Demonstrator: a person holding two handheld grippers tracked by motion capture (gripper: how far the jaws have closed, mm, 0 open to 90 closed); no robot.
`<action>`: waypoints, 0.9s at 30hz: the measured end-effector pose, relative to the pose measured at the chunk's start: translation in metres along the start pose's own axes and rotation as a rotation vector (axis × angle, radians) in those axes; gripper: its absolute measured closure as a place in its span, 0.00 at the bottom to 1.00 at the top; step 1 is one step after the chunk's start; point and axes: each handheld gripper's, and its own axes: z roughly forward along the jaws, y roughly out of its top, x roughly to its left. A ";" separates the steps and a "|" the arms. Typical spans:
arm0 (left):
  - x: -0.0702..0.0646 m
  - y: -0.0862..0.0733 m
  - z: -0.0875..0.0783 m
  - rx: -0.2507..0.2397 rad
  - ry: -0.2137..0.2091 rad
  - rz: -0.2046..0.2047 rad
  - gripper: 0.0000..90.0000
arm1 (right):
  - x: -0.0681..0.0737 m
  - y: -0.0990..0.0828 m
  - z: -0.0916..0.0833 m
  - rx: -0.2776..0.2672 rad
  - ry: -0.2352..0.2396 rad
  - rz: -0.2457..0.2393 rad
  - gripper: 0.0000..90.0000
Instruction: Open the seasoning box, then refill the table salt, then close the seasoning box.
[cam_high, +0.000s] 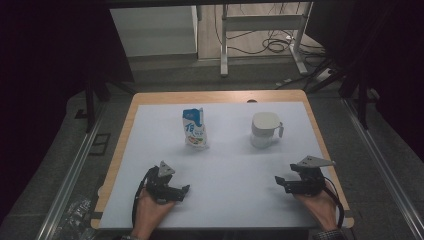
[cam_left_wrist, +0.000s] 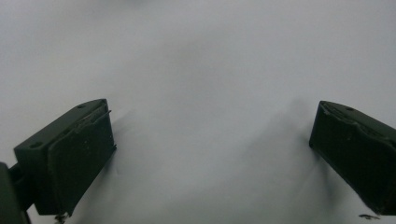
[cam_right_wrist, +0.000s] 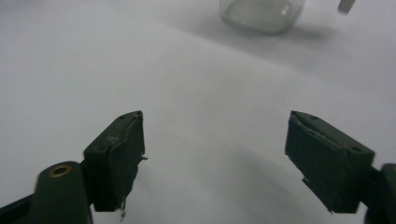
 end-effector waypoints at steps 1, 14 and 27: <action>0.000 0.000 0.000 -0.001 -0.001 -0.001 0.00 | -0.001 0.001 0.000 -0.012 -0.004 -0.004 0.25; 0.000 0.000 0.000 -0.001 0.000 -0.001 0.00 | -0.008 0.017 0.003 -0.066 -0.083 -0.019 0.26; 0.000 0.000 0.000 -0.001 0.000 -0.002 0.00 | -0.010 0.026 0.008 -0.078 -0.129 -0.043 0.29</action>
